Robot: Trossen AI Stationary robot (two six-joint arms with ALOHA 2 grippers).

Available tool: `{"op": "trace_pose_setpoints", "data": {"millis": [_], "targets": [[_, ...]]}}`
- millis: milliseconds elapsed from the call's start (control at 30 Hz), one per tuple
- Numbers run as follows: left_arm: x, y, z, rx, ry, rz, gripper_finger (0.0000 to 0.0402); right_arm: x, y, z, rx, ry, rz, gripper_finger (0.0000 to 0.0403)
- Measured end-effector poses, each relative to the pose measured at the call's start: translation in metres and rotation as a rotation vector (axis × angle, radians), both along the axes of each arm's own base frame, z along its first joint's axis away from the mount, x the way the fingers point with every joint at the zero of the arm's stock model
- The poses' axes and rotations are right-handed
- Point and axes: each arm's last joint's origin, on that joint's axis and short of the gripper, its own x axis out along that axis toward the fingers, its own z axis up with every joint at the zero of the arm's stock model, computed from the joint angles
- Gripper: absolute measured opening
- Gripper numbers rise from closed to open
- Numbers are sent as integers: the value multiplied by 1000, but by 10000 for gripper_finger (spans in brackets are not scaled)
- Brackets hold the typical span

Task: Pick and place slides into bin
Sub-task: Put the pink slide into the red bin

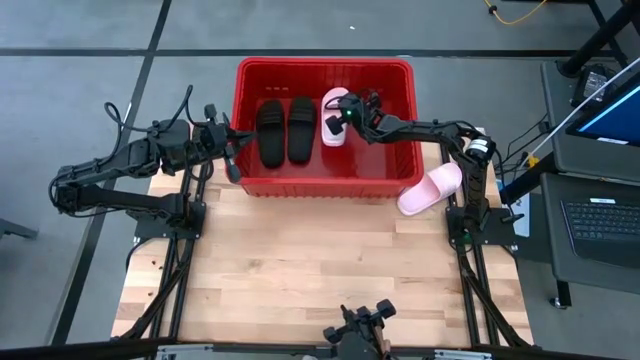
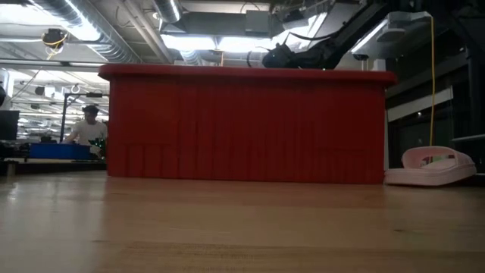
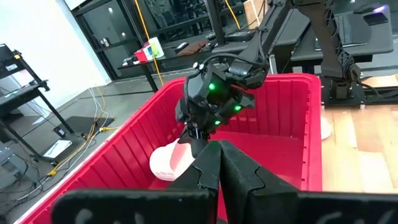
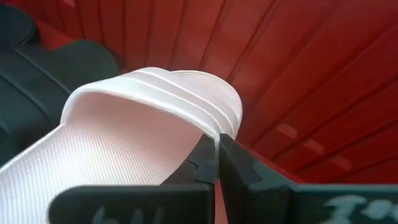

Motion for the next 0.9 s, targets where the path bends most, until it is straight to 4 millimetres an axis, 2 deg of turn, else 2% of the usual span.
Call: {"op": "trace_pose_setpoints", "data": {"millis": [900], "targets": [[0,0,0,-1,0,0,4,-1,3,-6,77,-6,11,8]]}}
